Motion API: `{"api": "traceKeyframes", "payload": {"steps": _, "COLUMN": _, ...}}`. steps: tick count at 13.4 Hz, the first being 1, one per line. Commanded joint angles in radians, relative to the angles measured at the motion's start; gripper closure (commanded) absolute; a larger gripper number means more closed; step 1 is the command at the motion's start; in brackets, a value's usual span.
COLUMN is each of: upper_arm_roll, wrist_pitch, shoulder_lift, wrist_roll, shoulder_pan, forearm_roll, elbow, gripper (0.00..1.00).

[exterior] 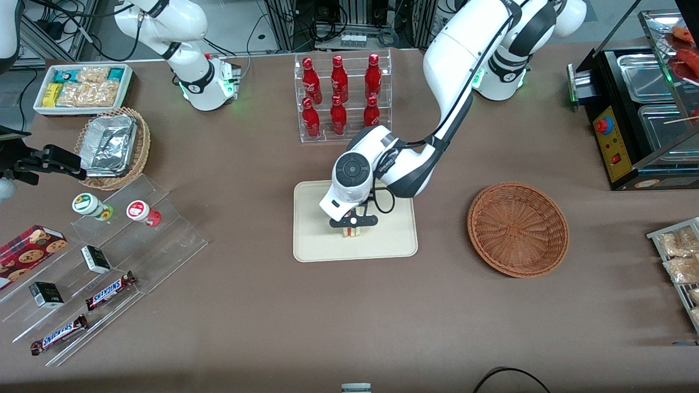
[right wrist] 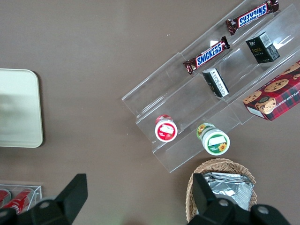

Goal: Place sandwich from basket to tray
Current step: 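Lower the held sandwich onto the middle of the cream tray, then open the left gripper to release the sandwich on the tray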

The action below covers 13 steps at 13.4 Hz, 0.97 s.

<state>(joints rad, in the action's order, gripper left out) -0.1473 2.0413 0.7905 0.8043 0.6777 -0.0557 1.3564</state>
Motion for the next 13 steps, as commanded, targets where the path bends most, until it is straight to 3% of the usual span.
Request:
{"api": "traceKeyframes", "payload": {"steps": 1, "upper_arm_roll": 0.008, "wrist_pitch": 0.013, "shoulder_lift": 0.018, "wrist_roll": 0.021, "shoulder_pan": 0.011, "forearm_roll": 0.024, "elbow": -0.02, "gripper": 0.81}}
{"api": "traceKeyframes", "payload": {"steps": 2, "upper_arm_roll": 0.008, "wrist_pitch": 0.016, "shoulder_lift": 0.019, "wrist_roll": 0.021, "shoulder_pan": 0.011, "forearm_roll": 0.025, "elbow": -0.02, "gripper": 0.75}}
{"api": "traceKeyframes", "payload": {"steps": 3, "upper_arm_roll": 0.008, "wrist_pitch": 0.017, "shoulder_lift": 0.021, "wrist_roll": 0.021, "shoulder_pan": 0.011, "forearm_roll": 0.025, "elbow": -0.02, "gripper": 0.56}}
{"api": "traceKeyframes", "payload": {"steps": 4, "upper_arm_roll": 0.008, "wrist_pitch": 0.019, "shoulder_lift": 0.026, "wrist_roll": 0.019, "shoulder_pan": 0.011, "forearm_roll": 0.025, "elbow": -0.02, "gripper": 0.1}}
{"api": "traceKeyframes", "payload": {"steps": 5, "upper_arm_roll": 0.008, "wrist_pitch": 0.017, "shoulder_lift": 0.027, "wrist_roll": 0.019, "shoulder_pan": 0.011, "forearm_roll": 0.027, "elbow": -0.02, "gripper": 0.0}}
{"api": "traceKeyframes", "payload": {"steps": 13, "upper_arm_roll": 0.008, "wrist_pitch": -0.009, "shoulder_lift": -0.029, "wrist_roll": 0.021, "shoulder_pan": 0.008, "forearm_roll": 0.03, "elbow": -0.028, "gripper": 0.0}}
